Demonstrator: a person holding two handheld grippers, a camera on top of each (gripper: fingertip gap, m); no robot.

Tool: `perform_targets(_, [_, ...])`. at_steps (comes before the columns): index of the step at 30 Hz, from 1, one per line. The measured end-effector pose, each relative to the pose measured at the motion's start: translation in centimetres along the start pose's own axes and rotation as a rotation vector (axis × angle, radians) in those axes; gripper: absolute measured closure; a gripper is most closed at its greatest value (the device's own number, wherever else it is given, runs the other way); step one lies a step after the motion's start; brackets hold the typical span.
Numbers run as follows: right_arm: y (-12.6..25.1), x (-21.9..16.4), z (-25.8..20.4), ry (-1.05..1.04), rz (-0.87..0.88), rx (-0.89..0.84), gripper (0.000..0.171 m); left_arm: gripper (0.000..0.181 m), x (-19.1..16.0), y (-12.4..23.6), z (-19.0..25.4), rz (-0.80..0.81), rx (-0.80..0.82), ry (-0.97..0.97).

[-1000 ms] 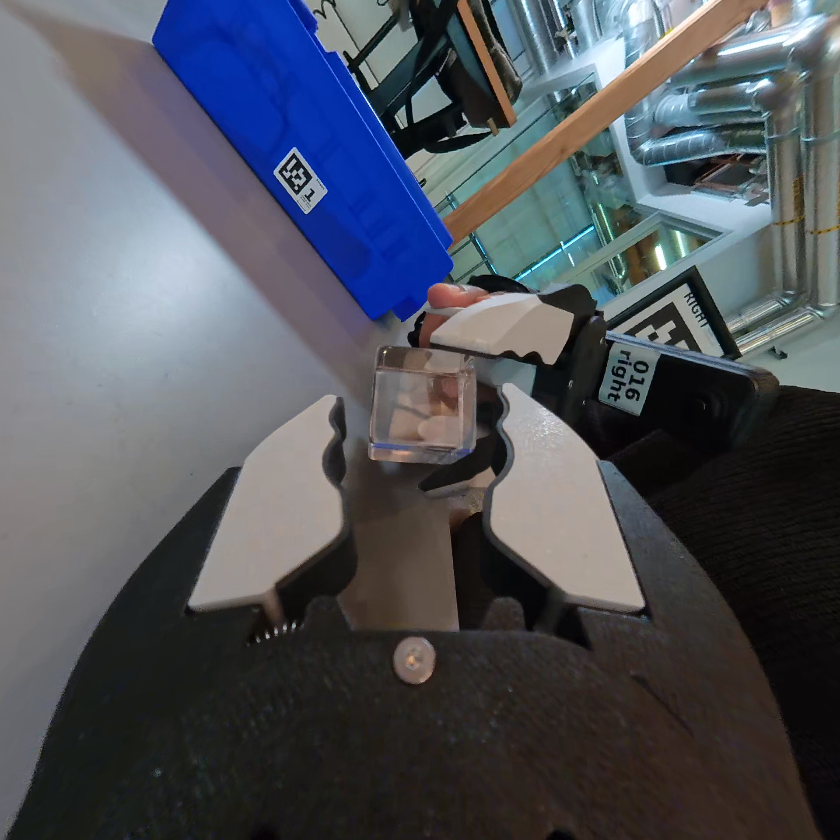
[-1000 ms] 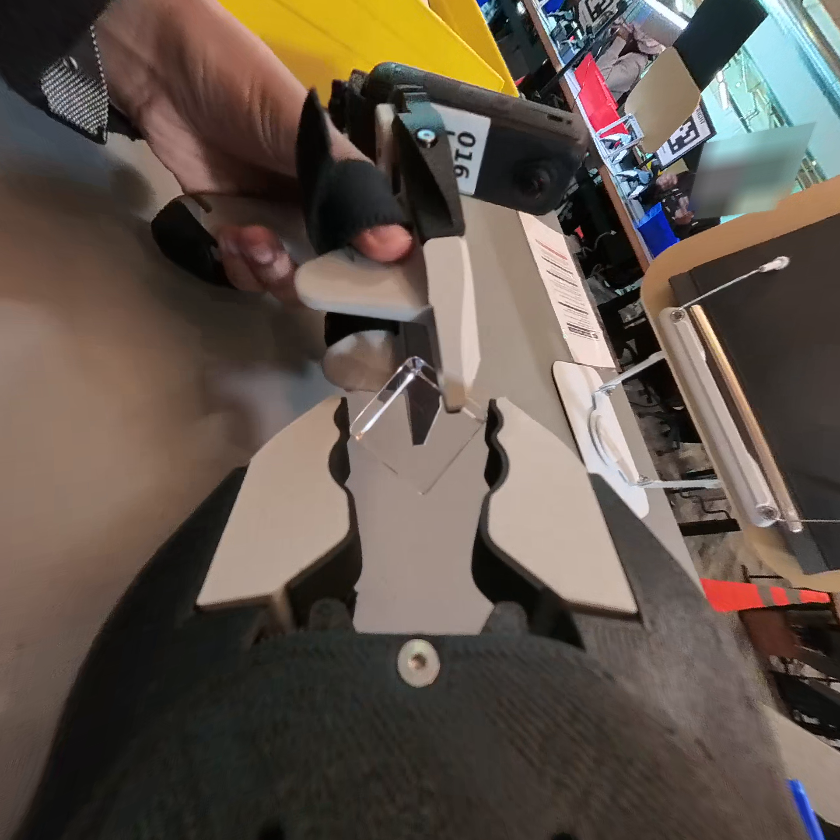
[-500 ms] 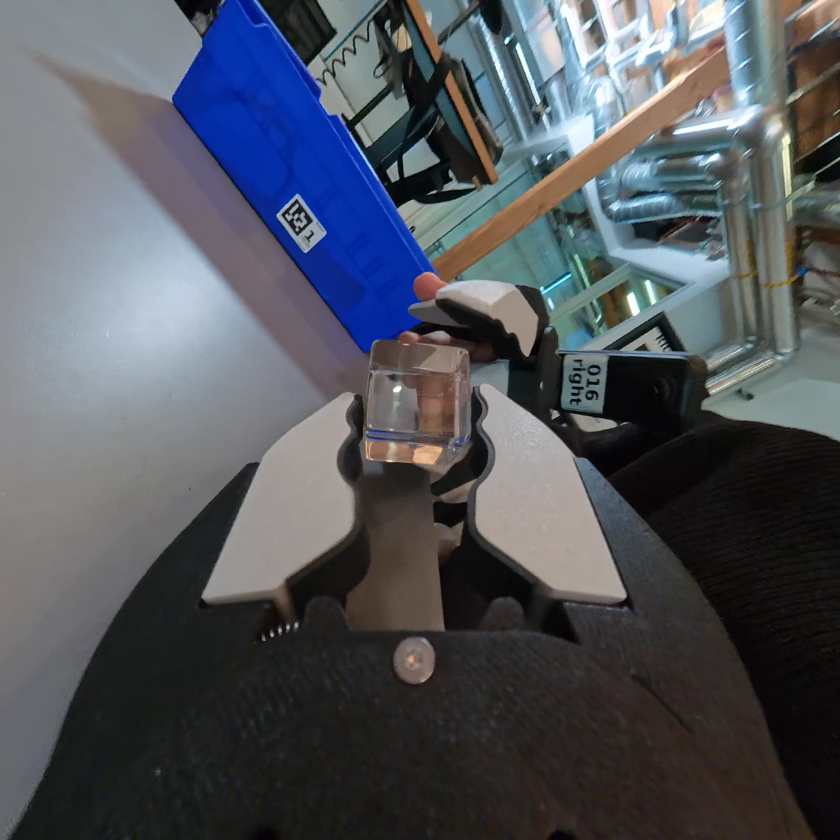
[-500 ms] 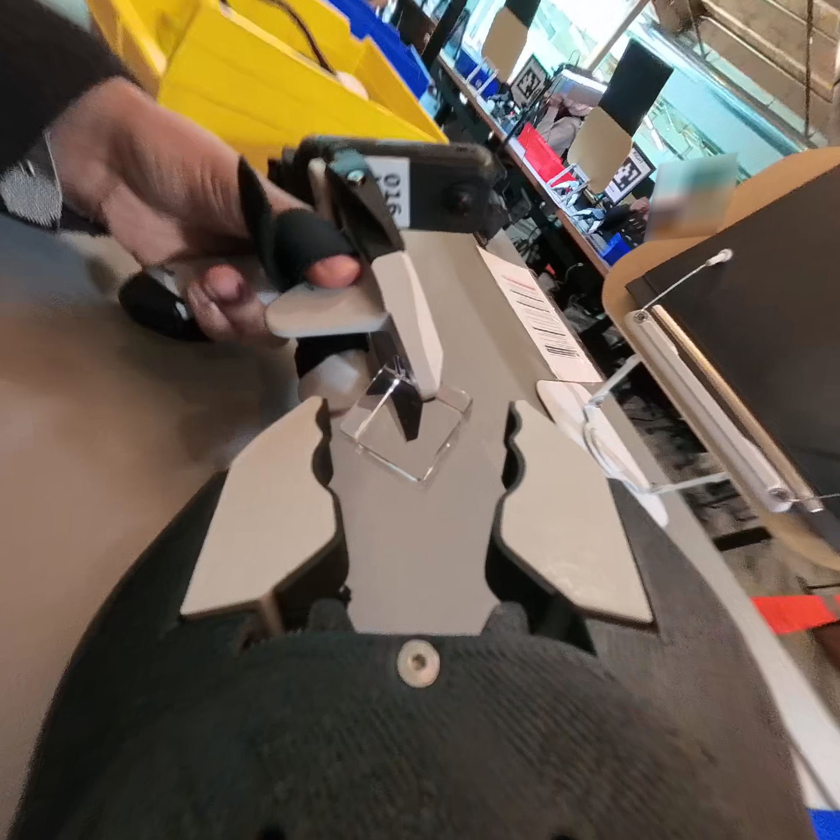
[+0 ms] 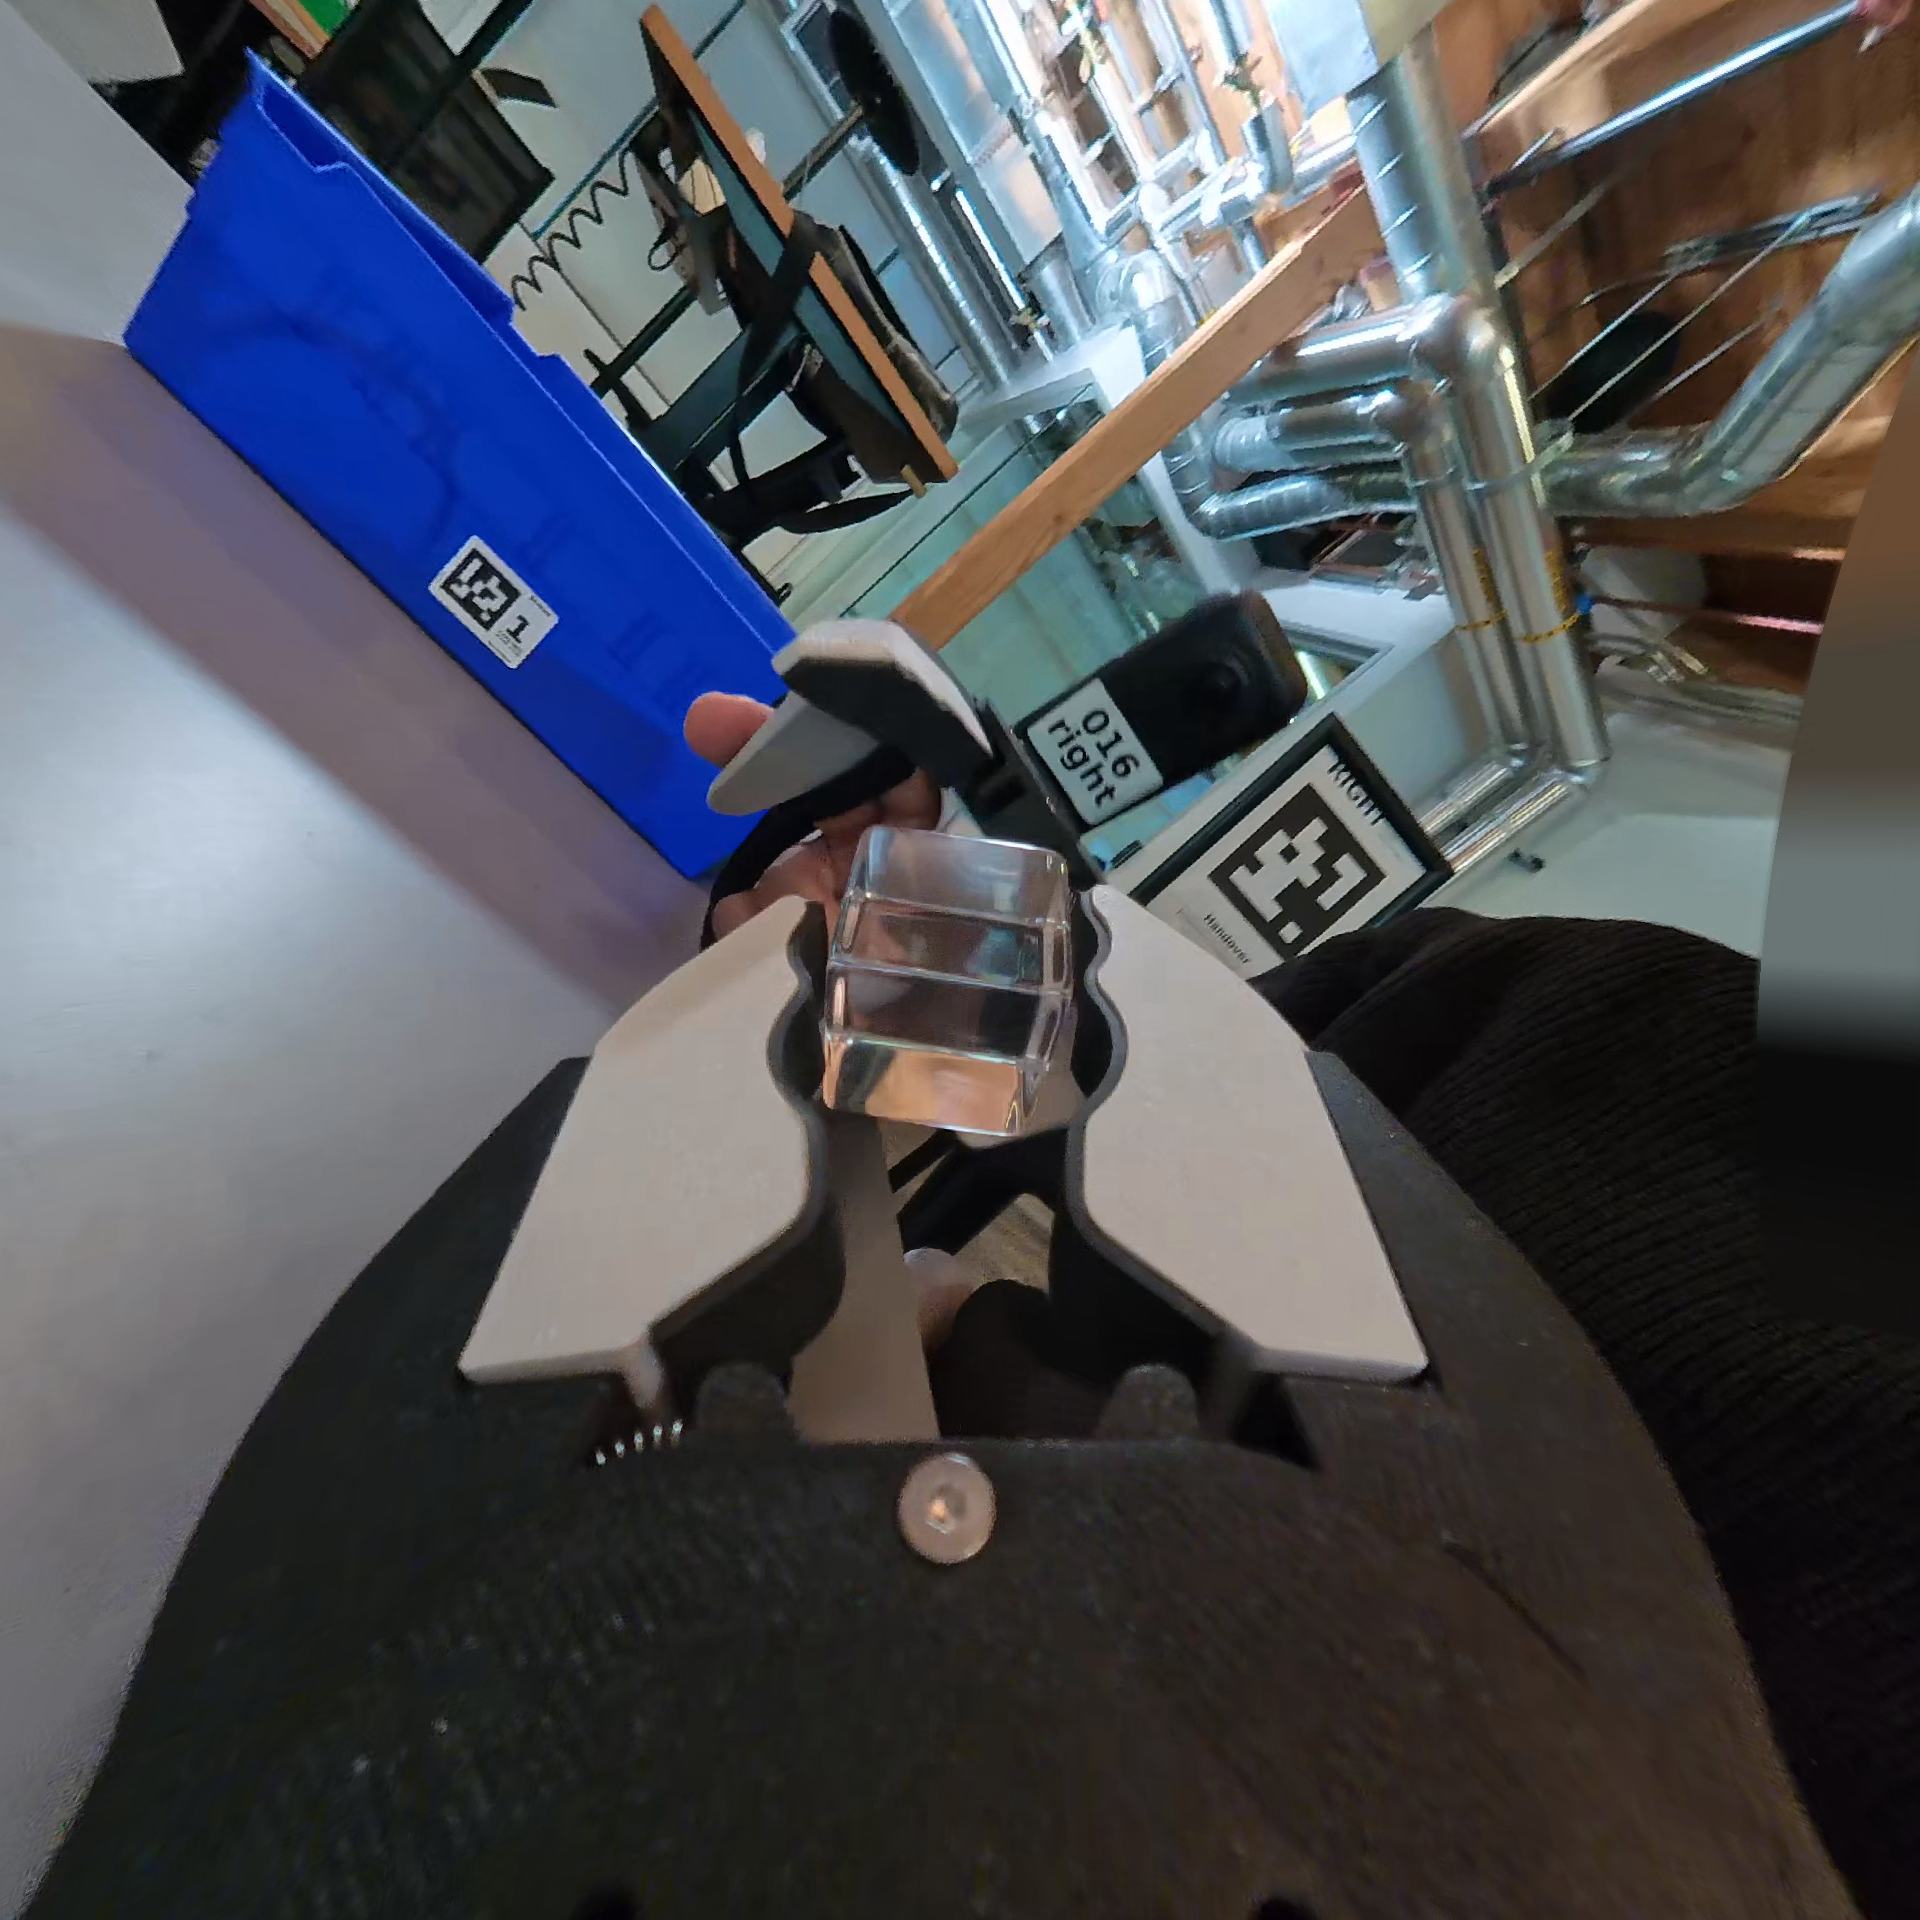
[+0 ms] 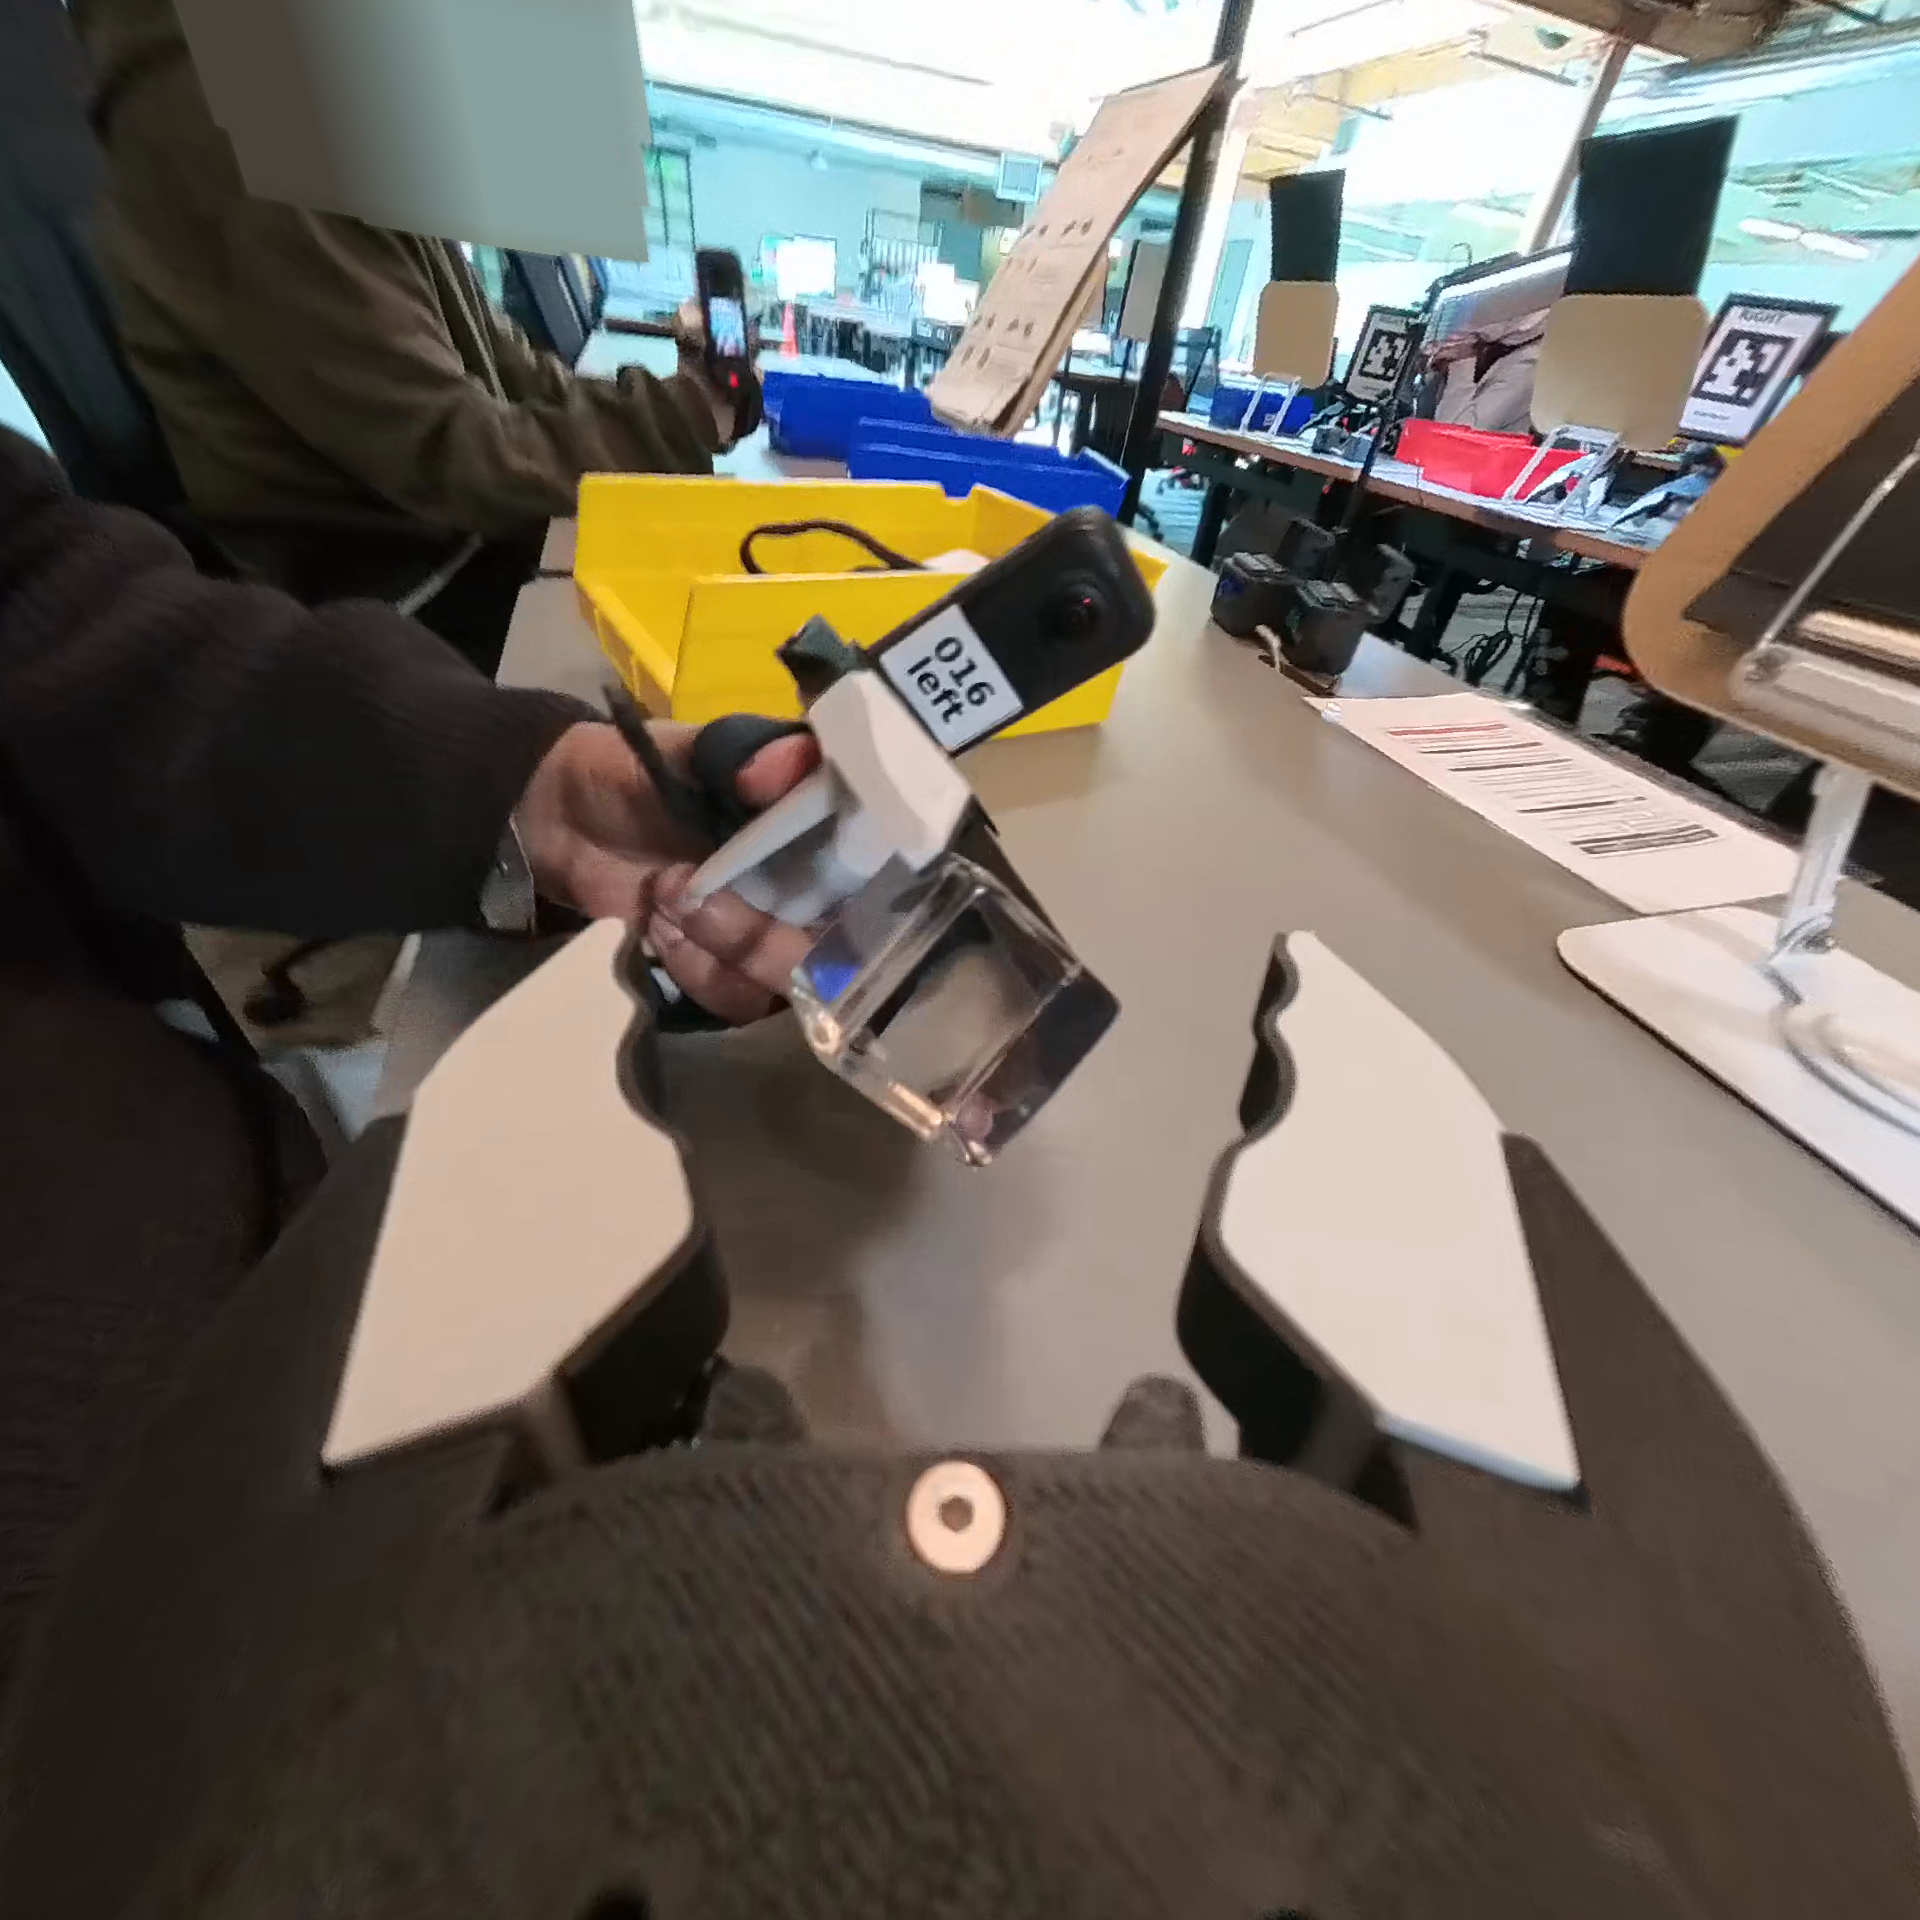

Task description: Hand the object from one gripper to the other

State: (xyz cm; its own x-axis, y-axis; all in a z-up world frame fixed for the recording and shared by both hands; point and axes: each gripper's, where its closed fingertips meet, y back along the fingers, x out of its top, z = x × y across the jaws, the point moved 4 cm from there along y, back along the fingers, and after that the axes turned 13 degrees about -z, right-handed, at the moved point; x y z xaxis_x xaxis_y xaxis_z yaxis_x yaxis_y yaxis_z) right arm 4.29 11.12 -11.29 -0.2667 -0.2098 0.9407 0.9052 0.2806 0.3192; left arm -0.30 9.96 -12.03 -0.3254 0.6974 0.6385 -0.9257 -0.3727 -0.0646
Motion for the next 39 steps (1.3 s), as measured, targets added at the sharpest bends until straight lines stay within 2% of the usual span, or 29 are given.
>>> perform_targets(1, [-0.3, -0.1, -0.3, 0.03, -0.02, -0.012, 0.061, 0.135, 0.0, -0.1, 0.0, 0.011, -0.008, 0.01])
perform_targets(6, [-0.7, -0.4, -0.2, 0.068, -0.07, -0.083, 0.081, 0.135, 0.2, -0.4, 0.1, 0.085, -0.038, 0.044])
perform_targets(15, [-1.0, -0.1, 0.3, 0.077, -0.083, -0.189, 0.075, 0.135, 0.5, -0.2, -0.6, 0.314, -0.119, 0.194])
perform_targets(21, [-1.0, -0.2, 0.6, 0.099, -0.109, -0.25, 0.084, 0.135, 0.4, -0.7, -0.2, 0.319, -0.146, 0.198])
perform_targets(25, [-0.7, 0.0, 0.6, 0.105, -0.092, -0.249, 0.1, 0.135, 0.4, -0.6, -0.2, 0.332, -0.166, 0.211])
perform_targets(38, [-0.4, 0.3, 0.4, 0.143, -0.098, -0.253, 0.101, 0.134, 0.4, -0.6, 0.0, 0.31, -0.187, 0.194])
perform_targets(39, [-0.4, 0.4, 0.4, 0.145, -0.099, -0.257, 0.101, 0.127, 0.5, -0.6, -0.1, 0.312, -0.183, 0.197])
